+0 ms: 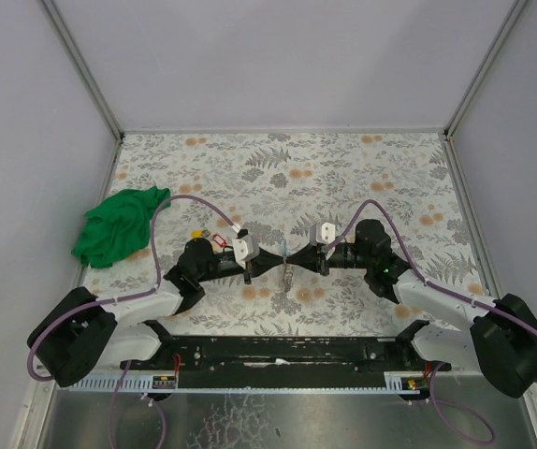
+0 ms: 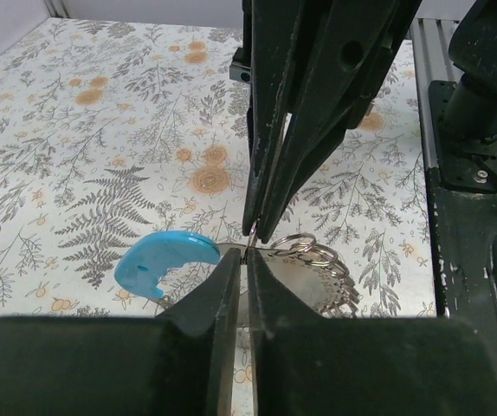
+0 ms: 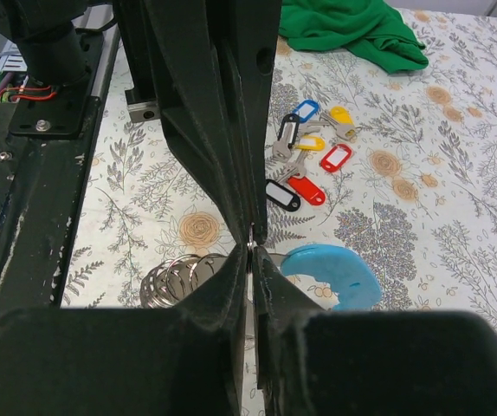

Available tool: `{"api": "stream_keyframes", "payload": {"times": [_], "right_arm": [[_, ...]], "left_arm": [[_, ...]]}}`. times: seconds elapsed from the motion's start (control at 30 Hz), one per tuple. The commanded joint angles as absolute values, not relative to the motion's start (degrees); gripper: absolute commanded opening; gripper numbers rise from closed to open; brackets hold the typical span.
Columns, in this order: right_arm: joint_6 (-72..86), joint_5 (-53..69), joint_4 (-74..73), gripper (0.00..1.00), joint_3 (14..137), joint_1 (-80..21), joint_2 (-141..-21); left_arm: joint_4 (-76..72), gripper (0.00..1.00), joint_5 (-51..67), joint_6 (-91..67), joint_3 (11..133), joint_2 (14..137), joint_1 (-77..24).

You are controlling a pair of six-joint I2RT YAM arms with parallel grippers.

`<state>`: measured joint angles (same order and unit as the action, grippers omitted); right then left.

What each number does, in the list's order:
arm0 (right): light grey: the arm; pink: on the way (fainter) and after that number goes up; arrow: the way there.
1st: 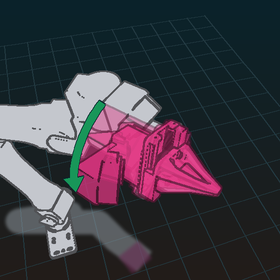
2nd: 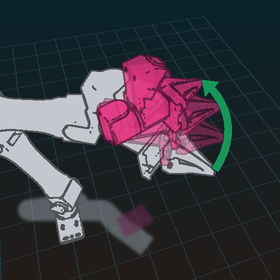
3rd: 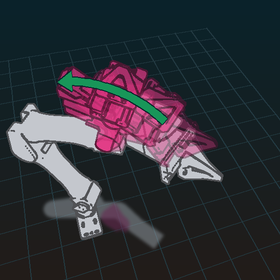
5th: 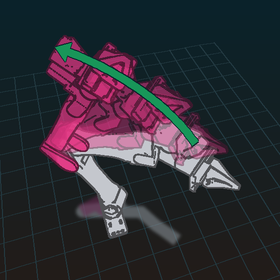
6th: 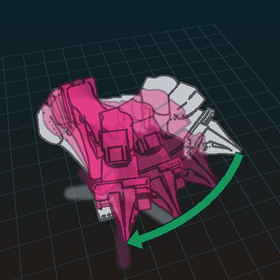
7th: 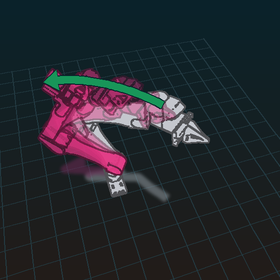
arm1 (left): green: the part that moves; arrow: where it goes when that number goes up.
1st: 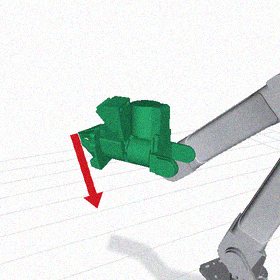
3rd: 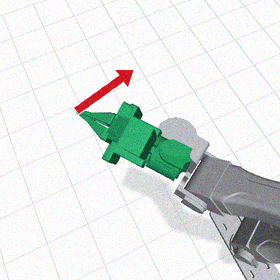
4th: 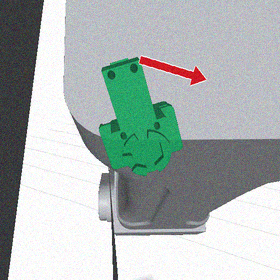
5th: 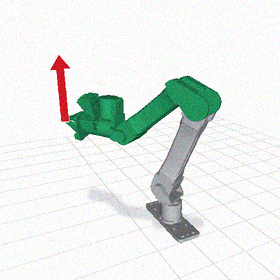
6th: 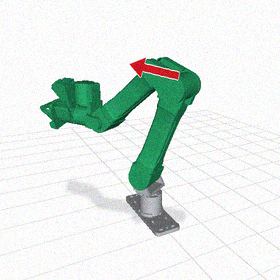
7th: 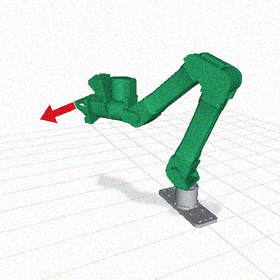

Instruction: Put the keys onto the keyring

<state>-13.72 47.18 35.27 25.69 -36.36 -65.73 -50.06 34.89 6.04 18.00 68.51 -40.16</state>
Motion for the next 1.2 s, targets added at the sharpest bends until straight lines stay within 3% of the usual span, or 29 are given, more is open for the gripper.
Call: {"api": "stream_keyframes", "payload": {"times": [0.0,0.3,0.47,1.17], "right_arm": [[-14.21,48.47,37.46,0.13,27.33,-36.12,-64.91],[-21.22,41.54,23.93,0.36,30.35,-36.12,-58.75],[-23.44,39.68,20.62,0.37,31.92,-36.12,-56.98],[-27.66,52.21,14.32,0.32,40.23,-36.12,-69.10]], "left_arm": [[-49.56,0.00,34.17,7.77,19.92,66.92,-40.34],[-35.53,0.00,29.54,10.36,22.71,60.95,-40.44],[-31.10,0.00,28.98,11.30,24.25,59.67,-41.57],[-26.24,0.00,27.50,12.59,26.72,60.36,-43.64]]}}
